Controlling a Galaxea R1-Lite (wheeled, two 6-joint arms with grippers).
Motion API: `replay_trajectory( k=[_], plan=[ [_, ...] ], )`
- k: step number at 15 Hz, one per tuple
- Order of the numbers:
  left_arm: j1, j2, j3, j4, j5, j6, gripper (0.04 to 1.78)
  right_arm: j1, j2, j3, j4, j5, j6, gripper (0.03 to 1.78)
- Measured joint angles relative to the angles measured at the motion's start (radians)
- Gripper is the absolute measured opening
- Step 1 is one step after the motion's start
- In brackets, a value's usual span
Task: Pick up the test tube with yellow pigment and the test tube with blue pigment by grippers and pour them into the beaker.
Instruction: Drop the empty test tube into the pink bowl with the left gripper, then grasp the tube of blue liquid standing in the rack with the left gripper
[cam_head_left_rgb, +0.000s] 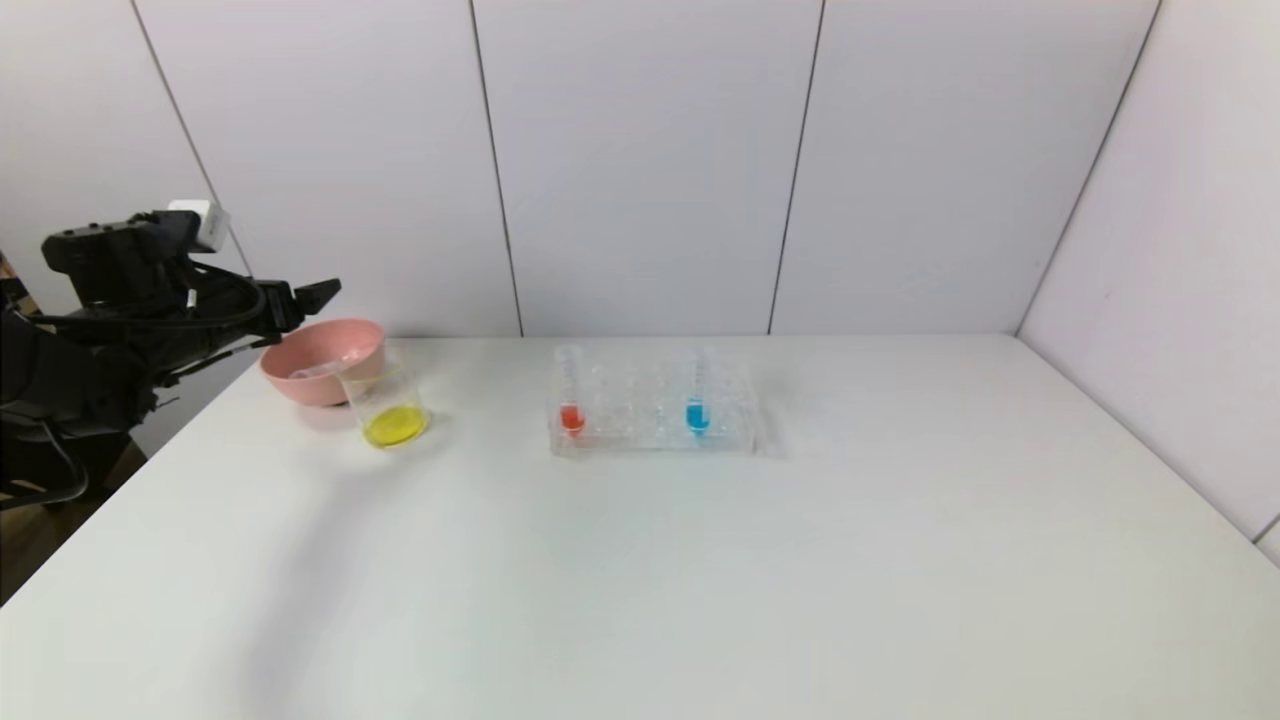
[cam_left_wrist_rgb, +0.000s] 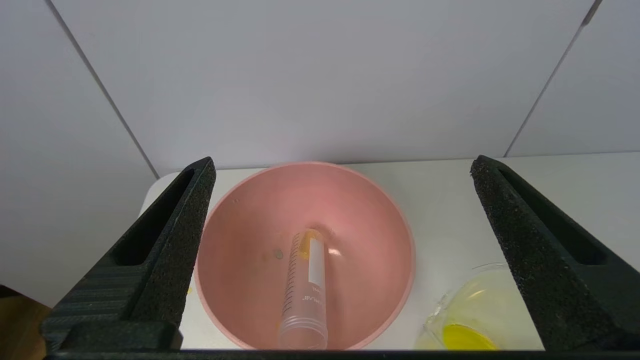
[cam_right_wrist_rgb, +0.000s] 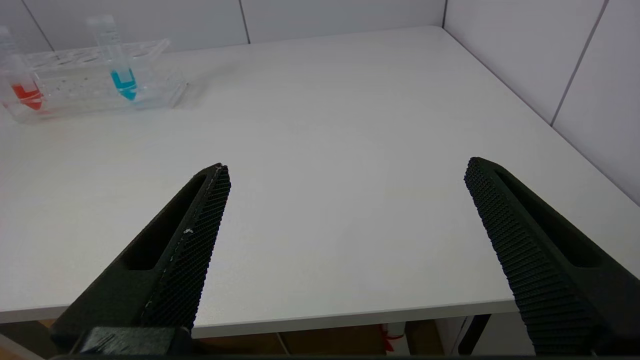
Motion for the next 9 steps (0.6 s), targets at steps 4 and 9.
replay_trajectory(
  k=[4,9],
  plan=[
    [0.005,-0.244,0.011,0.217,0.018,0.002,1.78,0.0,0.0,0.0,0.0,0.0,0.0,1.71],
    [0.023,-0.617,0.022,0.674,0.033,-0.05,1.78,0.0,0.0,0.0,0.0,0.0,0.0,1.71]
  ],
)
